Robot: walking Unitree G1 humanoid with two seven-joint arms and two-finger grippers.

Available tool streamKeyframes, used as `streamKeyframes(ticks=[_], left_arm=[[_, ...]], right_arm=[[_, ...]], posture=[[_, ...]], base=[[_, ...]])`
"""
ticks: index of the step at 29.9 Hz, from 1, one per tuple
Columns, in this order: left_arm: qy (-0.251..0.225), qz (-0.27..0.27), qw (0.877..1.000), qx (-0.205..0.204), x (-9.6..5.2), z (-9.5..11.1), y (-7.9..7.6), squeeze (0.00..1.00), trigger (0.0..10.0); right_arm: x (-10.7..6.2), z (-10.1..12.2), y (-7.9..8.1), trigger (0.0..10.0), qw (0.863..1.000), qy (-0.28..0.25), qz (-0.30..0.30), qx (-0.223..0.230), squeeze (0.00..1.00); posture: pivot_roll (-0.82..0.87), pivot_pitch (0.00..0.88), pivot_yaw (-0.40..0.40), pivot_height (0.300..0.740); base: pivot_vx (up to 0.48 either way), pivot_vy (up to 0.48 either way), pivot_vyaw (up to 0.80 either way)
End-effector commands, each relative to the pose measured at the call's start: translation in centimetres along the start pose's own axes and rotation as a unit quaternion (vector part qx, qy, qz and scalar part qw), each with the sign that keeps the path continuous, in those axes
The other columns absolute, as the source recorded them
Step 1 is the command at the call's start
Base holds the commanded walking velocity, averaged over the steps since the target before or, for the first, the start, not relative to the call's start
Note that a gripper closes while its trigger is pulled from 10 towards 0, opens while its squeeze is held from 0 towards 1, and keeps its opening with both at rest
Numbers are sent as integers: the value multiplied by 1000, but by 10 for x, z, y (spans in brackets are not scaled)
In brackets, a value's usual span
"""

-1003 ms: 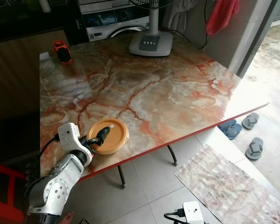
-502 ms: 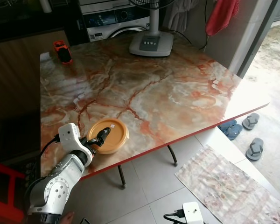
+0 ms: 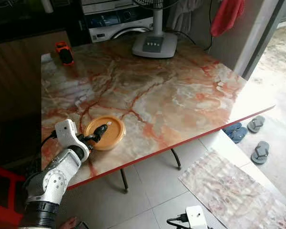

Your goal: Restocking fridge

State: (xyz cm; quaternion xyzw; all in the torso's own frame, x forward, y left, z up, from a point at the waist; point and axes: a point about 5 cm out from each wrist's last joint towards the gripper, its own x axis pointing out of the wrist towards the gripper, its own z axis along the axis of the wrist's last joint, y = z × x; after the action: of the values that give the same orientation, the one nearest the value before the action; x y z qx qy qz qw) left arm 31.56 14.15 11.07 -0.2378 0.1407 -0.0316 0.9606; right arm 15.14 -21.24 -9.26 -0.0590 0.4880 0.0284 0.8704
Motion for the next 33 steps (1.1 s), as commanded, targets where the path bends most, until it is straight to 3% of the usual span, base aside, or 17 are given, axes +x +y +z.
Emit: streamKeyframes(ticks=[1, 6, 8, 15, 20, 33], left_arm=[[5, 6, 1000, 15, 4, -3, 5, 0, 10000], [-23, -23, 999, 3, 1, 3, -3, 0, 10000], [-23, -44, 999, -8, -5, -1, -7, 0, 10000], [-26, -39, 998, -36, -11, -9, -5, 0, 10000], [-34, -67, 996, -43, -14, -14, -15, 0, 10000], [-47, -65, 995, -63, -4, -19, -7, 0, 10000]], right_arm=[[0, -2, 1, 10000, 1000, 3, 4, -5, 0], [0, -2, 0, 10000, 1000, 2, 4, -7, 0], [0, -1, 0, 10000, 1000, 2, 4, -7, 0], [0, -1, 1, 10000, 1000, 1, 8, -7, 0], [0, 0, 2, 10000, 1000, -1, 11, -7, 0], [0, 0, 4, 10000, 1000, -3, 17, -14, 0]], posture=[[-21, 56, 21, 740], [-23, 57, 22, 740], [-20, 59, 22, 740], [-19, 60, 18, 740], [-18, 60, 21, 740], [-28, 62, 23, 740]], base=[[0, 0, 0], [0, 0, 0], [0, 0, 0], [0, 0, 0], [0, 0, 0], [0, 0, 0]])
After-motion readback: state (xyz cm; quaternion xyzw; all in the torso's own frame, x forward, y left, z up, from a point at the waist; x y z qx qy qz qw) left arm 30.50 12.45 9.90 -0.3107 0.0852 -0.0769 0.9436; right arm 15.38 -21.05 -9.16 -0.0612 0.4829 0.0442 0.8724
